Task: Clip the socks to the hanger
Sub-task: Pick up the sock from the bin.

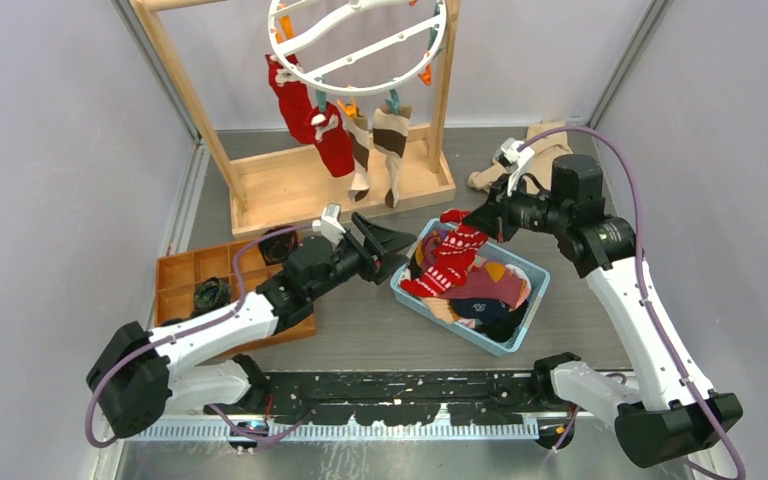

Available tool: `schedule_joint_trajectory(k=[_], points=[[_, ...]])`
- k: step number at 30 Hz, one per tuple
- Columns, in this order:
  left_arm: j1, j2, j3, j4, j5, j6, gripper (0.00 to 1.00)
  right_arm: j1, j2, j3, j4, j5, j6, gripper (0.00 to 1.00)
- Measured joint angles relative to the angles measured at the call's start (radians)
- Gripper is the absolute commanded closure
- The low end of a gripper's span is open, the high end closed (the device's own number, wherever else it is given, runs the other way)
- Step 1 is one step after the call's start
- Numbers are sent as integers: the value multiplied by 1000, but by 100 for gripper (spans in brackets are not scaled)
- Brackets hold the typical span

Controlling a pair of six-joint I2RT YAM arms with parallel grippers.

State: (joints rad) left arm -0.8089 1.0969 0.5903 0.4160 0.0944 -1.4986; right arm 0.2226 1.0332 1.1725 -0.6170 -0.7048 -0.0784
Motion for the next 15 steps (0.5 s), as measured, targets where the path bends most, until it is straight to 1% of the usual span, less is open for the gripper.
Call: schedule_joint_trajectory(k=[3,8,11,15], points=[[-37,51,22,-1,-70,-106,23,46,1,0,7,6,-9,99],[-58,101,43,27,-153,-261,21,103,1,0,16,16,-22,99],[-58,132,55,45,-177,-323,21,132,1,0,19,21,-29,99],[-58,184,85,69,-181,-365,22,166,1,0,19,23,-47,99]])
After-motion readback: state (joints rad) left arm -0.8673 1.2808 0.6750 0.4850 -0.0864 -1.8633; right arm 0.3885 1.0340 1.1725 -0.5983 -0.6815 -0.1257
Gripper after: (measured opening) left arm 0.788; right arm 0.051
